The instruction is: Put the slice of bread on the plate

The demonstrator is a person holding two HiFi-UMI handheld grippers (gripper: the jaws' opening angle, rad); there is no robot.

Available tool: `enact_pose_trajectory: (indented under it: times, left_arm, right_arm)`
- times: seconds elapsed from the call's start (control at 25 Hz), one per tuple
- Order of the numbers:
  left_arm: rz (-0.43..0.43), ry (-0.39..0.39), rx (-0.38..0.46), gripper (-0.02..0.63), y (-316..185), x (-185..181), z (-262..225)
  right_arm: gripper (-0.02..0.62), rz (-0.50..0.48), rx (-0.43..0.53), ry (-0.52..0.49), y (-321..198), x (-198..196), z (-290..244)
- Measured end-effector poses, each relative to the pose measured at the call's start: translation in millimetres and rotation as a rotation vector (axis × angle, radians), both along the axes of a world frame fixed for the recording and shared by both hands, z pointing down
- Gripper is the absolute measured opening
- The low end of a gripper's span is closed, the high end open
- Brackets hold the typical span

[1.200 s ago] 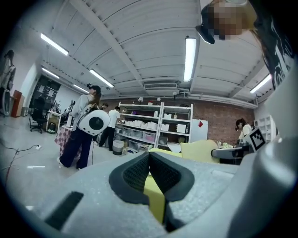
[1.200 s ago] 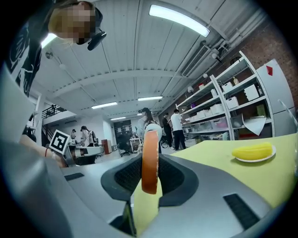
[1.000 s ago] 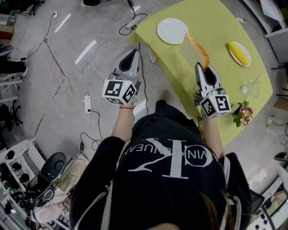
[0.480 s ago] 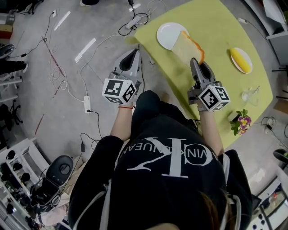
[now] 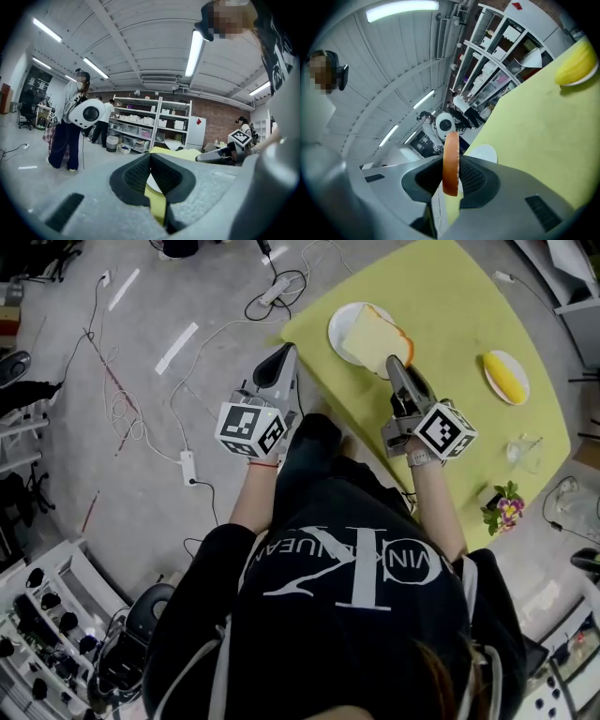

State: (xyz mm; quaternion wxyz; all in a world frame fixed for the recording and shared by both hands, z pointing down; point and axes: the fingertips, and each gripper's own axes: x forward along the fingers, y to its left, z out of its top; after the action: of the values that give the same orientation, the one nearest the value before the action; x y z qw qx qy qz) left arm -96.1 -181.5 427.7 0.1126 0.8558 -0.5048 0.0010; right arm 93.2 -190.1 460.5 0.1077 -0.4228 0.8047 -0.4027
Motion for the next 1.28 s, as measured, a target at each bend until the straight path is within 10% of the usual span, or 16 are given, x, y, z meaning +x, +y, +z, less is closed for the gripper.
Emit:
enact_pose_trajectory:
  times: [0.32,0.68,1.28]
  left_arm:
    - [0.033,-0.001,-0.017,0.011,-47,-15,-2]
    - [0.065,0.002,-0.029,0.011,-71,-17,2]
    - [0.106,0.030,-0.045,0.011,-76,-13,4]
  right_arm:
    - [0.091,-0.009,-0.100,-0.175,-37,-29,4]
    - [0.091,0.057,-0.243,-0.150,-43,-26,35]
    - [0.424,-0.239,-0.264,0.497,-26,-42,59]
